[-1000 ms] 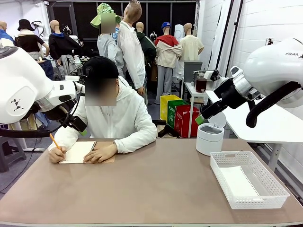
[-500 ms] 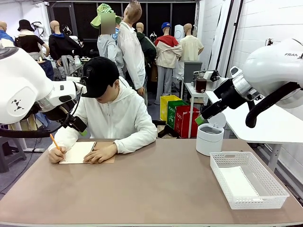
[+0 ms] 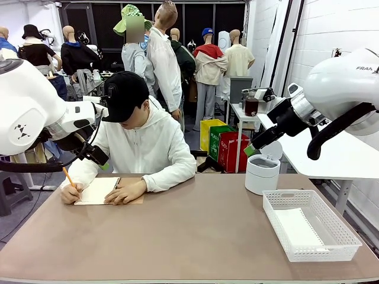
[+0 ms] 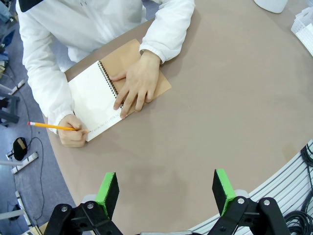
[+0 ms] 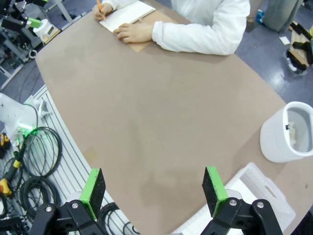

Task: Sort the paper based on its condition.
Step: If a person hands you a paper, place it in the Organizing basket , and if it's crumpled, put it in the Trash can.

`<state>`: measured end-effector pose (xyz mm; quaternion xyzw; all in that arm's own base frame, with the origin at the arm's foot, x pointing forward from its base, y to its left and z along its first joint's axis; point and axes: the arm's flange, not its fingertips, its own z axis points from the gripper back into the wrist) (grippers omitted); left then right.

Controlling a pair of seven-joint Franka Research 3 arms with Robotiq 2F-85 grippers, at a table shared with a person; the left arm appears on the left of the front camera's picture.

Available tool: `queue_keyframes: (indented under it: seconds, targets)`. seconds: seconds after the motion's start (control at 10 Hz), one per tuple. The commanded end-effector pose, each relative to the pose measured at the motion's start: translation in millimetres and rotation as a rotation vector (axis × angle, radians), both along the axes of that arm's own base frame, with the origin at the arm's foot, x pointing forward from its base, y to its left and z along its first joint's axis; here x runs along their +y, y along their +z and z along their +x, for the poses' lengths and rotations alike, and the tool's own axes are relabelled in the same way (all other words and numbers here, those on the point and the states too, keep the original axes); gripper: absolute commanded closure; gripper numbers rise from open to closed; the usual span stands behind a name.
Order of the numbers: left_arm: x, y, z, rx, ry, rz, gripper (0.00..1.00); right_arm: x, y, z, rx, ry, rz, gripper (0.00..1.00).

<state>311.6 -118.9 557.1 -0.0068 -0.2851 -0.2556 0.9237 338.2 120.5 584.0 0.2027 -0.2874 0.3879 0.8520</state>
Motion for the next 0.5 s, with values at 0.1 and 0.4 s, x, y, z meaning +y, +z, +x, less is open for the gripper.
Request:
queue_keyframes:
  seconds: [0.1,0.4]
  targets:
    - [0.8,0.1,0.4,-0.002,0.0,-0.009,0.0,3.1,0.4,-0.4,-0.004,-0.019,0.002,0.0]
    - [0.8,0.1,0.4,-0.002,0.0,-0.009,0.0,3.1,0.4,-0.4,-0.004,-0.019,0.002,0.0]
